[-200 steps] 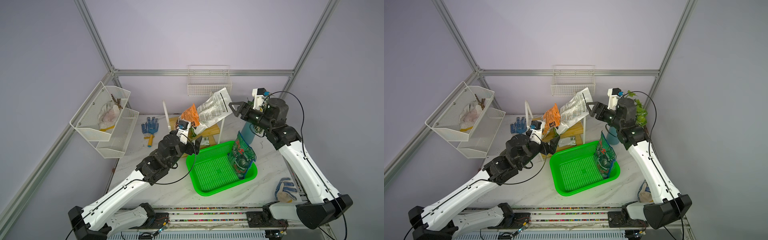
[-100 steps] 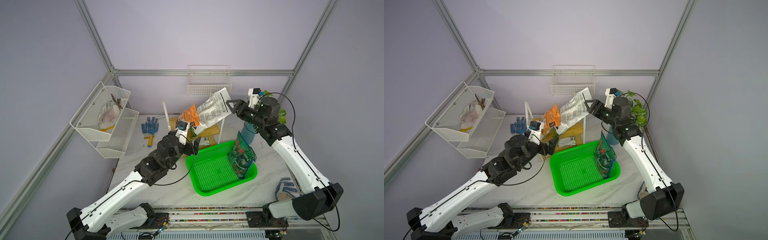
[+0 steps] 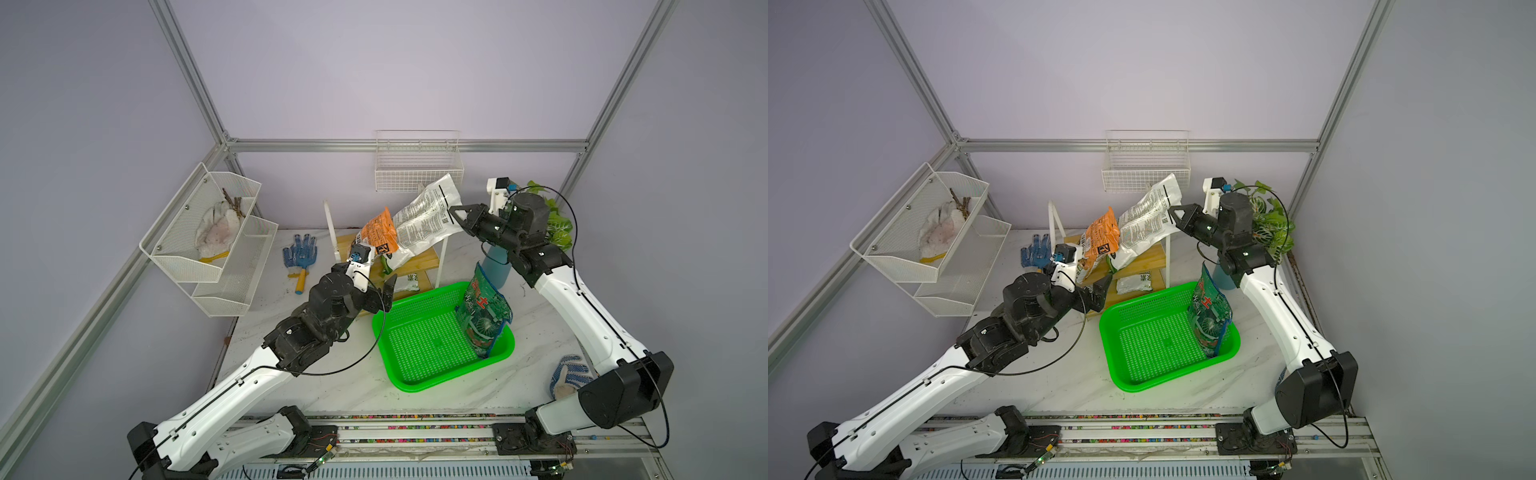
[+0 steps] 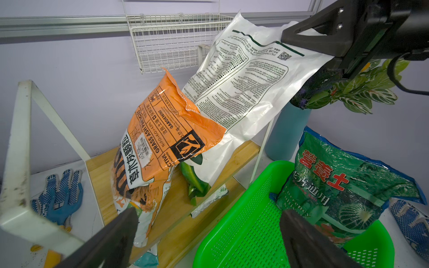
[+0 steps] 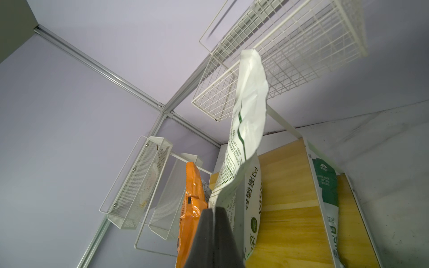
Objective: Take down the fertilizer bag from the shelf
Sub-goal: Pick up the fertilizer bag from the shelf.
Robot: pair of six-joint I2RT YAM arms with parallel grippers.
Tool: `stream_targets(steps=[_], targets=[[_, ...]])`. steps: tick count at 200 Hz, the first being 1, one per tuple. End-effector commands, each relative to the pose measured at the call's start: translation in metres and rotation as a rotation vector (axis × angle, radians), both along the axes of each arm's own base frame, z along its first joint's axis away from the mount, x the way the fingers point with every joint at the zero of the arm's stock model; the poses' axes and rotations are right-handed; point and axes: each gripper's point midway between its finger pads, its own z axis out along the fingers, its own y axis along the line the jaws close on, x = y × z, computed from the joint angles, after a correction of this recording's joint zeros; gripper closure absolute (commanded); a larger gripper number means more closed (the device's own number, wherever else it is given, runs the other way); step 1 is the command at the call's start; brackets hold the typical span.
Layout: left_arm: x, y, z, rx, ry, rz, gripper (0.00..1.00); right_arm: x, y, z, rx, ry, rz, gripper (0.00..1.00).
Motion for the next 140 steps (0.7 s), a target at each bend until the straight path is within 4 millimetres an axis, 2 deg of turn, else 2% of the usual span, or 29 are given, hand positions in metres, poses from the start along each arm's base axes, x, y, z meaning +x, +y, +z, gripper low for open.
stream_targets(steps=[1, 72, 140], targets=[[-0.002, 0.003, -0.023, 0.047, 0.029, 0.010, 0.00, -0.009, 0.005, 0.033, 0.010, -0.094, 0.030, 1.00], [-0.001, 0.003, -0.028, 0.052, 0.036, 0.014, 0.00, -0.035, 0.021, 0.090, -0.006, -0.226, 0.110, 1.00], [-0.001, 0.003, -0.031, 0.053, 0.043, 0.016, 0.00, -0.064, 0.036, 0.127, -0.025, -0.308, 0.215, 1.00]])
